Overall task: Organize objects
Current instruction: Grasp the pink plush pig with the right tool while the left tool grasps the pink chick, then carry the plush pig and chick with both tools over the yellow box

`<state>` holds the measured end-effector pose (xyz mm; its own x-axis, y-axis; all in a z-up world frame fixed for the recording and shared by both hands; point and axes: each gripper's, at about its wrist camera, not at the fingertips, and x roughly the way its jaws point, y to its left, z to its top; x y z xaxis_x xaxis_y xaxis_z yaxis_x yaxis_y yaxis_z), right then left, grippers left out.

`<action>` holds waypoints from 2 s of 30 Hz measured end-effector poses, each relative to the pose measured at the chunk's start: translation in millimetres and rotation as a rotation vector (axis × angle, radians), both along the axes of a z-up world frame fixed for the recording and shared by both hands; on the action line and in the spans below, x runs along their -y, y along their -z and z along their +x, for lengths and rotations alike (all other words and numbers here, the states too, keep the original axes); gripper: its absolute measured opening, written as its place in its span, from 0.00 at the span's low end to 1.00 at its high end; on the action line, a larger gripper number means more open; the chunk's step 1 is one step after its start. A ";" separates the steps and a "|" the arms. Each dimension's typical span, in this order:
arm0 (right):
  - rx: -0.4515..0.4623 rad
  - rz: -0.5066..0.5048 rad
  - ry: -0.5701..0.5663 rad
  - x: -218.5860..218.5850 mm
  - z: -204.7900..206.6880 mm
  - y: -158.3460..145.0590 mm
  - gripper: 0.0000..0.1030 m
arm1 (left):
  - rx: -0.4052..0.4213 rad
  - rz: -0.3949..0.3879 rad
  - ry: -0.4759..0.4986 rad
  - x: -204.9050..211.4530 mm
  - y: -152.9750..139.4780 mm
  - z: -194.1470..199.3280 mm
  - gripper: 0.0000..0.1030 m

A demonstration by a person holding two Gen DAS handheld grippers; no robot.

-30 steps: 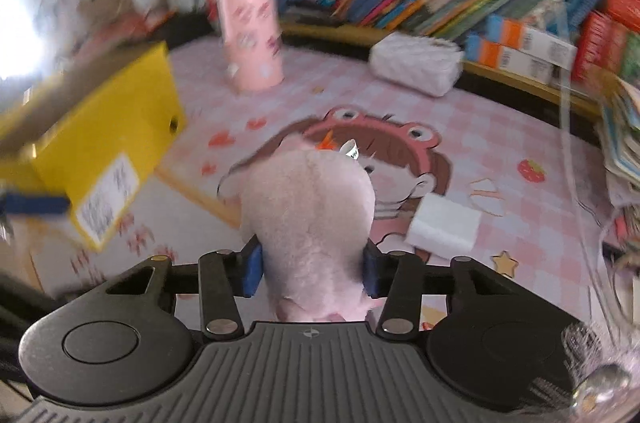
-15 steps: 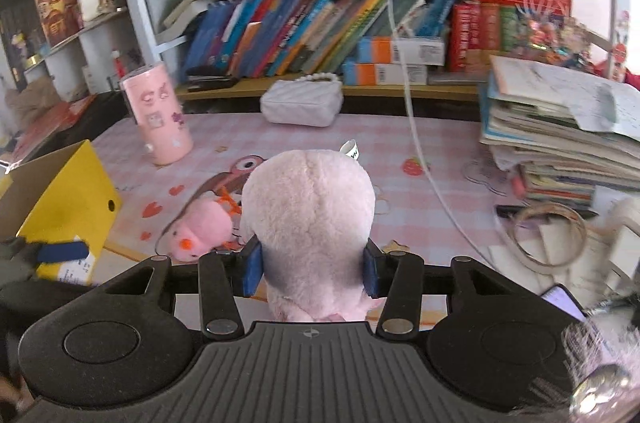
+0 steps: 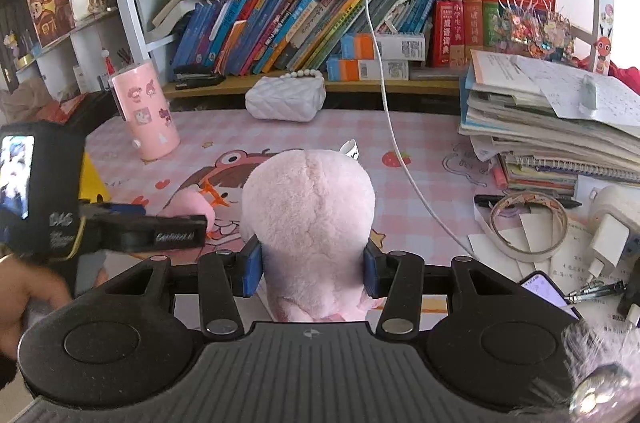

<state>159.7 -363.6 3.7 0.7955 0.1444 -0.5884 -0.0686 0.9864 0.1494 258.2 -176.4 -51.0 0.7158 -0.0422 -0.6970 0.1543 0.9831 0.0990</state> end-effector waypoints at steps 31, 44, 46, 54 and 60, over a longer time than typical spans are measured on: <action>-0.054 -0.030 -0.036 -73.7 -39.3 -0.3 0.43 | 0.031 -0.176 0.002 -92.8 -50.4 -128.4 0.54; -0.071 -0.055 -0.133 -158.5 -81.6 -5.4 0.43 | 0.024 -0.192 -0.080 -172.6 -52.4 -197.5 0.54; -0.076 -0.054 -0.153 -172.5 -89.5 -5.4 0.43 | 0.024 -0.192 -0.097 -184.5 -53.5 -206.2 0.54; -0.080 -0.047 -0.214 -221.2 -118.2 -6.9 0.43 | 0.034 -0.190 -0.174 -232.2 -57.6 -241.5 0.54; -0.062 -0.048 -0.258 -249.3 -138.0 -11.9 0.43 | 0.068 -0.196 -0.212 -257.5 -64.1 -265.3 0.54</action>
<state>21.6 -114.4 15.6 0.6983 0.3089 -0.6457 -0.3113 0.9434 0.1146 -7.1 81.1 13.1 0.7676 -0.0159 -0.6407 -0.0566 0.9941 -0.0925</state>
